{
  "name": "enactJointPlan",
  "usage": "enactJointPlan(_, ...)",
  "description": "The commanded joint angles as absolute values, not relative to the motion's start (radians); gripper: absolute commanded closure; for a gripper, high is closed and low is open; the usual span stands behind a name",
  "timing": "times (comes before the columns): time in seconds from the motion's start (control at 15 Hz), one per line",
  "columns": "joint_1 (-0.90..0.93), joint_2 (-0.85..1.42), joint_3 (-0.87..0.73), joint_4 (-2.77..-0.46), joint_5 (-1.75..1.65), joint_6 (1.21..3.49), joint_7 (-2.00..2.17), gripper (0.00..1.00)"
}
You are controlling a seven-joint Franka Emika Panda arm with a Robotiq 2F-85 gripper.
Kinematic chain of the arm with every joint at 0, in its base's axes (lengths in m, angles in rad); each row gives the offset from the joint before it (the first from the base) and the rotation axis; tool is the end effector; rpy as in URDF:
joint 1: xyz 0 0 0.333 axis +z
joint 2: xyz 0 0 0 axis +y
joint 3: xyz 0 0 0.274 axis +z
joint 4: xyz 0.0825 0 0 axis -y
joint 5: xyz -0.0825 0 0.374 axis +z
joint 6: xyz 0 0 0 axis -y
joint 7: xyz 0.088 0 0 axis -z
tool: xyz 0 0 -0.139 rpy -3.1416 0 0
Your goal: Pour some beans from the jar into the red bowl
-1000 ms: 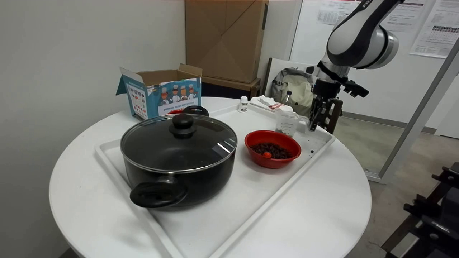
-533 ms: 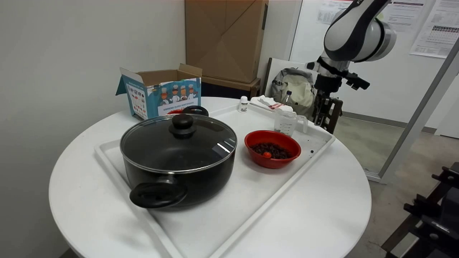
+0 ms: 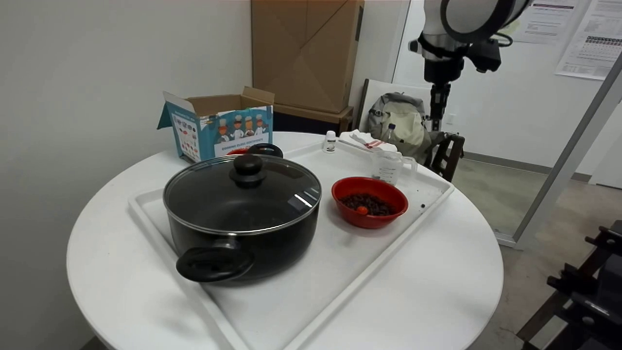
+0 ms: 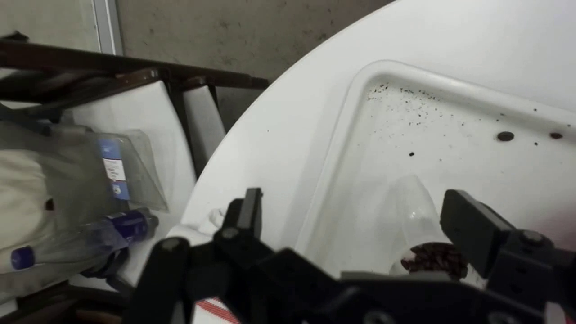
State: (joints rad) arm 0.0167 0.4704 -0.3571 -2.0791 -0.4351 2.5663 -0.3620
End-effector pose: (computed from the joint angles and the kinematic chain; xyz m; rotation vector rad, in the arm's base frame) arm 0.5352 -0.1988 0.1552 2.6926 0.5828 -0.1650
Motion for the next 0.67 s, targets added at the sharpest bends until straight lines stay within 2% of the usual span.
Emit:
enactJointPlan(0.0,0.165,0.356,-0.423,-2.131,-0.462,2.392,-0.114,0.00)
enactJointPlan(0.07,0.111,0.327,-0.343,-2.125,-0.473,2.330,-0.045,0.00)
enactJointPlan(0.27,0.080,0.283,-0.248,-2.115,-0.377,2.222,0.054,0.00)
enactJointPlan(0.6,0.065,0.167,-0.160,-2.147,-0.332,2.236,0.185,0.00)
